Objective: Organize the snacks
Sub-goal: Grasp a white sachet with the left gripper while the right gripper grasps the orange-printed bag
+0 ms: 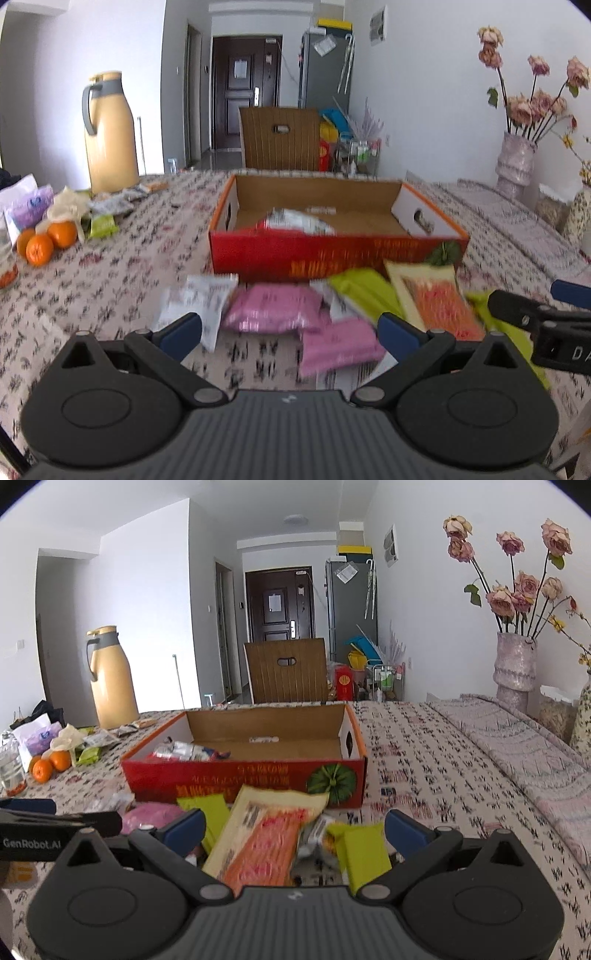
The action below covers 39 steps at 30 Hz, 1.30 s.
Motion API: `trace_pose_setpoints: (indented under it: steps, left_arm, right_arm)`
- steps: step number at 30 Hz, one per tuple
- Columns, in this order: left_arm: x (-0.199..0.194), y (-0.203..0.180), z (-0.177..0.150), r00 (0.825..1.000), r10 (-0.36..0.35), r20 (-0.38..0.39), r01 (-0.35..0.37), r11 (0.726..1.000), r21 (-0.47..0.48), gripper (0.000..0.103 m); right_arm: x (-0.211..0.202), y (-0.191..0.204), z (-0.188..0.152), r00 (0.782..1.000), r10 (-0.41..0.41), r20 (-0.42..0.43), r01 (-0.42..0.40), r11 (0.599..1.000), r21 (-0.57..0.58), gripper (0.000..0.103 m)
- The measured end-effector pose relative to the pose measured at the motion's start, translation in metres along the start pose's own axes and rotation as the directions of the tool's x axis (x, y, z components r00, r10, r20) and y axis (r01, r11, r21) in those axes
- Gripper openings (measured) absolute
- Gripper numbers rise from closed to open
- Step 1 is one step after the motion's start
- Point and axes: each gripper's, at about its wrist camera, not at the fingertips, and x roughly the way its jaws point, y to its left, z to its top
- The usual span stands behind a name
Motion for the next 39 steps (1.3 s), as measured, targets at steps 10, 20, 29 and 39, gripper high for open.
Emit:
trace_pose_setpoints:
  steps: [10, 20, 29, 39]
  left_arm:
    - [-0.003, -0.002, -0.033, 0.990, 0.010, -0.139, -0.005, 0.999, 0.043, 0.103]
    - [0.001, -0.024, -0.051, 0.973, -0.019, -0.228, 0.037, 0.997, 0.074, 0.097]
    - [0.003, -0.039, -0.050, 0.958, -0.005, -0.286, 0.032, 0.995, 0.090, 0.041]
    - [-0.023, -0.046, -0.030, 0.978, 0.057, -0.200, -0.031, 0.991, 0.131, 0.039]
  right_arm:
    - [-0.003, -0.006, -0.029, 0.999, 0.044, -0.027, -0.043, 0.998, 0.043, 0.103]
    - [-0.004, -0.009, -0.045, 0.994, 0.102, -0.027, -0.100, 0.993, 0.061, 0.103]
    - [-0.005, -0.019, -0.054, 0.980, 0.199, 0.023, -0.200, 0.974, 0.109, 0.103]
    - [-0.004, -0.024, -0.057, 0.967, 0.251, 0.054, -0.256, 0.959, 0.123, 0.103]
